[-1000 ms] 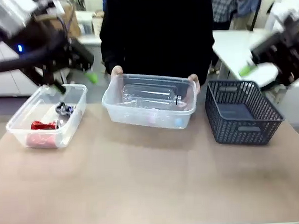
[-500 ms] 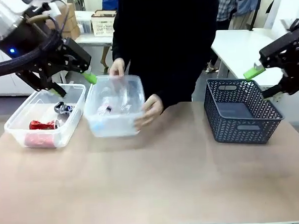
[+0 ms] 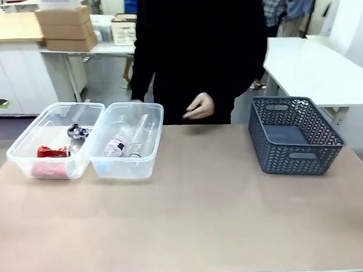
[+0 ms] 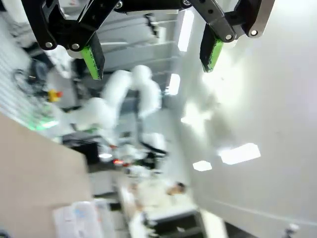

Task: Sort the waste into each basket.
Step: Release the Organizing box you were holding.

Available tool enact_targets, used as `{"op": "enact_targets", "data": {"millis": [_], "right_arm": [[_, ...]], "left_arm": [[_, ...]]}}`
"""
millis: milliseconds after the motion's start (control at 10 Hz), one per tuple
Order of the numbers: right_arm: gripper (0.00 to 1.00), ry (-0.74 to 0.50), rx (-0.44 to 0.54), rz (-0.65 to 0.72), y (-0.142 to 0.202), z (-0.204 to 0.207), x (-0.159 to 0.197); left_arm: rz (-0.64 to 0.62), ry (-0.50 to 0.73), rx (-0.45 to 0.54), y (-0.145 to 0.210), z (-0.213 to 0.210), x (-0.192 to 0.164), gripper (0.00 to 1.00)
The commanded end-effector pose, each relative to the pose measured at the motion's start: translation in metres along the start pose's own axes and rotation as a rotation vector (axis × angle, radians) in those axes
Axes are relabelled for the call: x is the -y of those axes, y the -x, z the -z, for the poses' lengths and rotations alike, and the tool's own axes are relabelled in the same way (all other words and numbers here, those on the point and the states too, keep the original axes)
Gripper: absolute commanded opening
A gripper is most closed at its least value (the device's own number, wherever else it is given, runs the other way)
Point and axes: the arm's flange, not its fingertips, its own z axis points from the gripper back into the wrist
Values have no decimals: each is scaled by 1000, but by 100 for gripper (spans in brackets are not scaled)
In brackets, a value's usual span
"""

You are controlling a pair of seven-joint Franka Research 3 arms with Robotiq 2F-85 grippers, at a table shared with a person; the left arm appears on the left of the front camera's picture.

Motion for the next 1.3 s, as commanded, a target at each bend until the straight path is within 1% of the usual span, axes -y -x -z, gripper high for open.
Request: {"op": "enact_targets", "data": {"millis": [0,1200], "right_arm": [[100,143,-28,-81,8,16,-5],[100,143,-28,-81,8,16,-5]], "left_arm": [[129,-121,-8,13,25,29,100],[129,-121,-8,13,25,29,100]]}}
